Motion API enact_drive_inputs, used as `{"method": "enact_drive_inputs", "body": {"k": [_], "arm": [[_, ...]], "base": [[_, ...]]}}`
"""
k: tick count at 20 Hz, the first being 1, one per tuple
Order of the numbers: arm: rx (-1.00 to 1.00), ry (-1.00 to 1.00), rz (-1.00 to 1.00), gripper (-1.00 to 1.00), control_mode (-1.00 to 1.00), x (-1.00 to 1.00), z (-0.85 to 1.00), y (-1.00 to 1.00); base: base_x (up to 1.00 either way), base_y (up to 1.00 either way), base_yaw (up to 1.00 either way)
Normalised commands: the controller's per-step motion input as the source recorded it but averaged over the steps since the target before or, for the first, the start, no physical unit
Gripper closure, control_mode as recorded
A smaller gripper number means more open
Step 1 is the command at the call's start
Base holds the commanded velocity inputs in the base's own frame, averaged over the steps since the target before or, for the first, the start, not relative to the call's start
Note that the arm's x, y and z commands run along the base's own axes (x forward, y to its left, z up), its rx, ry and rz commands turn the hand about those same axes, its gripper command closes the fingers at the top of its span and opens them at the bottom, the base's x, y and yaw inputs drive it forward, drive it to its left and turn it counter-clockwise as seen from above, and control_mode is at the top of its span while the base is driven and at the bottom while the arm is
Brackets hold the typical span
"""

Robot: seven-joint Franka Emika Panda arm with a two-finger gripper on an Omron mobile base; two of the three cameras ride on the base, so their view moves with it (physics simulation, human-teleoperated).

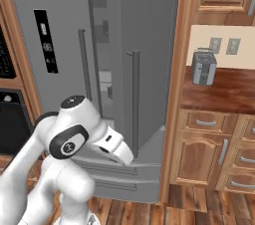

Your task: Place one of the steaks on the plate and the other in the bowl. Then place the bowl in the fridge.

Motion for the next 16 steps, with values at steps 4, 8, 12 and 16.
{"method": "enact_drive_inputs", "body": {"k": [4, 8, 12, 16], "arm": [[-0.27, 0.00, 0.45, 1.00, -1.00, -0.08, 0.34, 0.47], [-0.21, 0.02, 0.44, 1.00, -1.00, 0.04, 0.19, 0.55], [-0.21, 0.02, 0.42, 1.00, -1.00, 0.07, 0.11, 0.52], [-0.18, 0.01, 0.41, 1.00, -1.00, 0.09, 0.17, 0.38]], "base": [[0.00, 0.00, 0.00], [0.00, 0.00, 0.00], [0.00, 0.00, 0.00], [0.00, 0.00, 0.00]]}}
